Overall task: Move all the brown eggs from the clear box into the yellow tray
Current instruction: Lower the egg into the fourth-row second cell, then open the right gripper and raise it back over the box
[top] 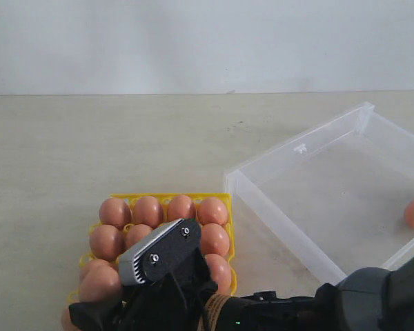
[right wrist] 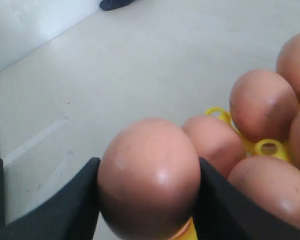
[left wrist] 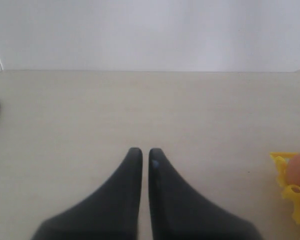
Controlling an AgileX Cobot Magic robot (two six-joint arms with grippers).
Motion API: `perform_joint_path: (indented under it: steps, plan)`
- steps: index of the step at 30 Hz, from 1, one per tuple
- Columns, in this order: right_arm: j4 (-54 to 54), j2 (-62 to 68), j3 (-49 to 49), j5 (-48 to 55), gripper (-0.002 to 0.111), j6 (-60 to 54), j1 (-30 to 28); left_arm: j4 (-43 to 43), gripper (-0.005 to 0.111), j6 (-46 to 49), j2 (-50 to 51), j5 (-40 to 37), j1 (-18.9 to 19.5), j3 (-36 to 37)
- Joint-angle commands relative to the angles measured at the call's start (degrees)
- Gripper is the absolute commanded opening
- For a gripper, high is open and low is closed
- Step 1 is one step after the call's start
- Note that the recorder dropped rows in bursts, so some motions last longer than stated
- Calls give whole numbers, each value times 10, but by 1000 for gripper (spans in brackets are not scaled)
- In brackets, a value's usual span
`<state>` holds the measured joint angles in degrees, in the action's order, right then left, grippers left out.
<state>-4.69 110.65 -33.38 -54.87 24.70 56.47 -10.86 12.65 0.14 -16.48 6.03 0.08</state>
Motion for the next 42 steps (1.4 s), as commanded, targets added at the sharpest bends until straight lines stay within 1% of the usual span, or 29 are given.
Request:
perform_joint_path:
  steps: [1, 14, 21, 29, 30, 32, 37, 39, 40, 42]
  plan:
    - [-13, 1, -12, 18, 0, 1, 1, -3, 4, 4, -1, 1, 1, -1]
    - [-16, -2, -12, 99, 0, -99, 2, -3, 4, 4, -1, 1, 1, -1]
    - [-16, -2, -12, 112, 0, -111, 2, -3, 4, 4, -1, 1, 1, -1]
    - [-16, -2, -12, 187, 0, -127, 2, -3, 4, 4, -1, 1, 1, -1]
    - [-16, -2, -12, 191, 2, -132, 2, -3, 4, 4, -1, 1, 1, -1]
    - [-16, -2, -12, 193, 9, -147, 2, -3, 4, 4, -1, 1, 1, -1]
    - [-16, -2, -12, 190, 40, -150, 2, -3, 4, 4, -1, 1, 1, -1]
    - [-16, -2, -12, 191, 48, -147, 2, -3, 4, 4, -1, 1, 1, -1]
    - [-16, -2, -12, 191, 50, -147, 2, -3, 4, 4, -1, 1, 1, -1]
    - [-16, -2, -12, 191, 50, -147, 2, -3, 4, 4, -1, 1, 1, -1]
